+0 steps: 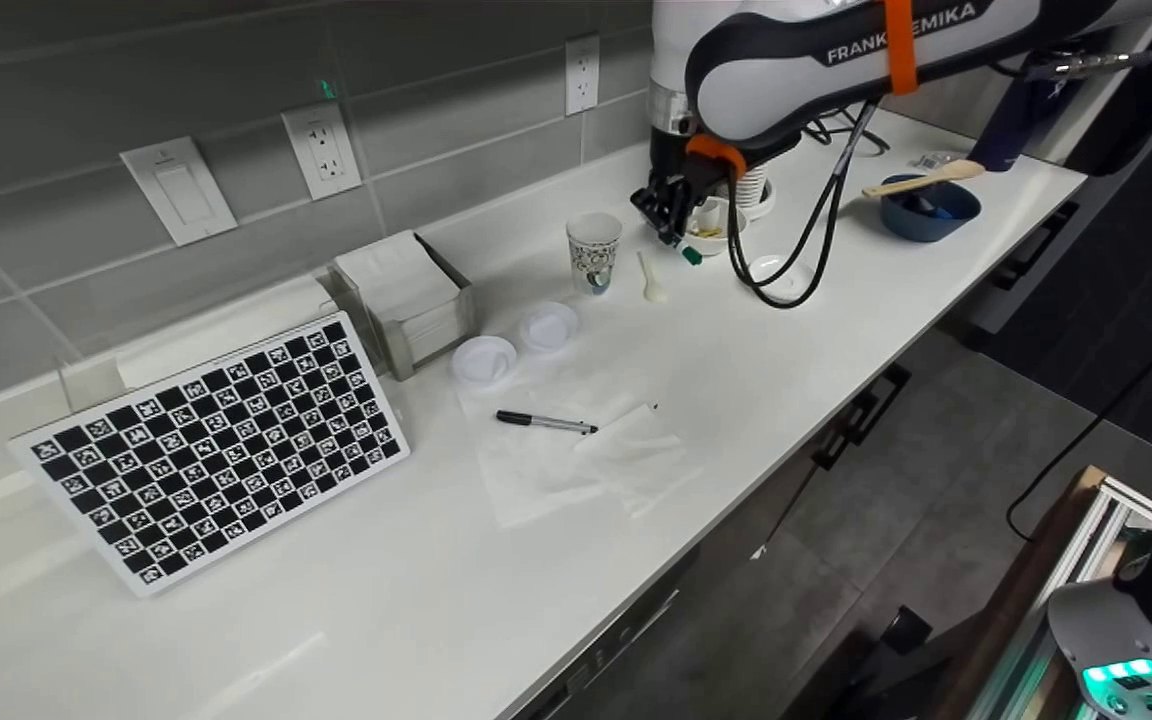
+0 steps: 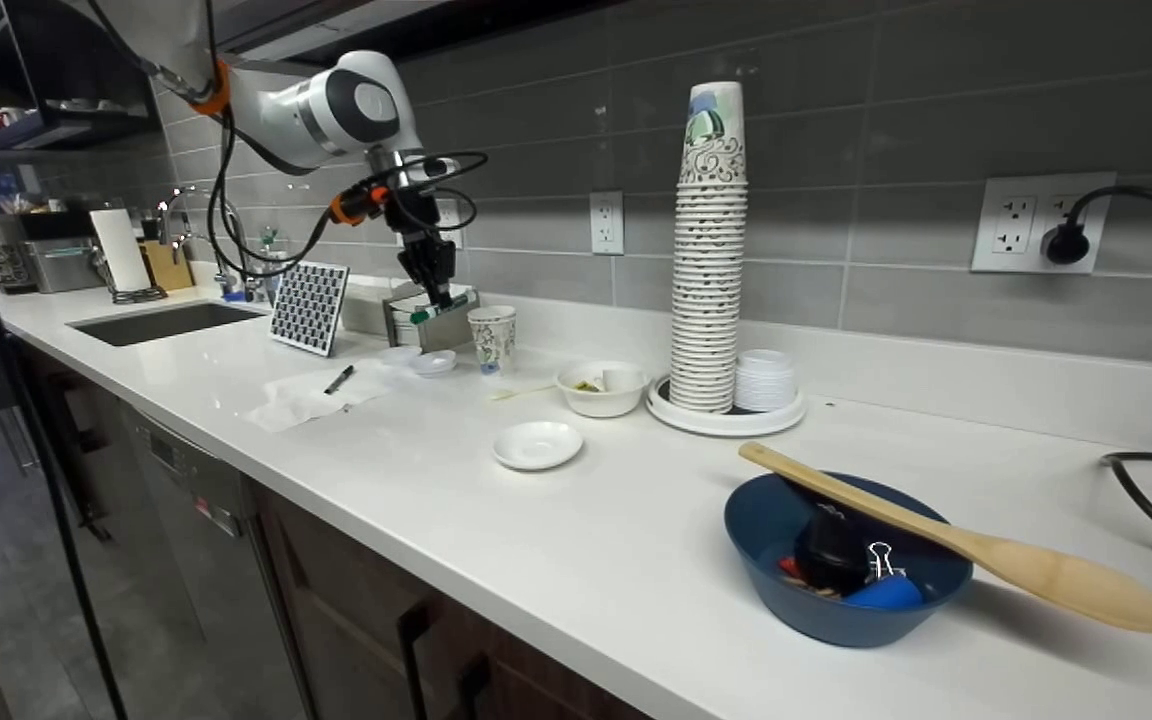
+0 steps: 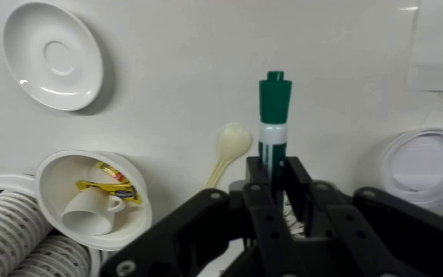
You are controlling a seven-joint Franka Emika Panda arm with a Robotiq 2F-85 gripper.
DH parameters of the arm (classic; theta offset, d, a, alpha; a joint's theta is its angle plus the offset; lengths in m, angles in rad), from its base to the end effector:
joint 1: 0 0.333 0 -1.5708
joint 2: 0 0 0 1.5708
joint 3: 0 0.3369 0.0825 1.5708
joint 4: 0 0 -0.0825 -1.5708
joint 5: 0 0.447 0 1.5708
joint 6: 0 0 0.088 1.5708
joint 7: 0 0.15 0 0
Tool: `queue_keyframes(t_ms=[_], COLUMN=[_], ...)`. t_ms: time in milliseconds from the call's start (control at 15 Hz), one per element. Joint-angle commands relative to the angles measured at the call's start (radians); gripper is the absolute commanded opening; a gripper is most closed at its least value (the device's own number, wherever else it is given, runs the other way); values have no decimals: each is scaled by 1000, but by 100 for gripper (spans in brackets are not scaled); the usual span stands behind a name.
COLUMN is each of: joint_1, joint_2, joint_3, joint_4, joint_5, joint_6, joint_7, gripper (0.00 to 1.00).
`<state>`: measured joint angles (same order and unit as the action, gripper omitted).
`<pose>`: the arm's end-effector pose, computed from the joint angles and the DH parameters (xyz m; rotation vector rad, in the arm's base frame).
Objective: Put the green marker inside the the white bowl on the right
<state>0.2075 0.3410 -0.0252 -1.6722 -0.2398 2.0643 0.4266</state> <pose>0.7180 0.1119 0.3634 2.9333 -0.1968 0.1697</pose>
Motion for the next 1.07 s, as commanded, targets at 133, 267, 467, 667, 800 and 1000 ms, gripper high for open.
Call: queue_keyframes(t_ms=[133, 267, 467, 667, 800, 1000], joint_1=[-10, -7, -10, -18, -27, -39], joint_2=[208, 271, 342, 401, 439, 487], joint_3=[-108, -139, -145, -139, -136, -135], joint_4=[269, 357, 434, 501, 543, 602], joint_5=[-252, -317, -368, -416, -451, -483], joint_6=[-87, -159, -257, -340, -350, -328], joint_7=[51, 7, -104, -226, -301, -348], gripper=[5, 5, 5, 5, 5, 5])
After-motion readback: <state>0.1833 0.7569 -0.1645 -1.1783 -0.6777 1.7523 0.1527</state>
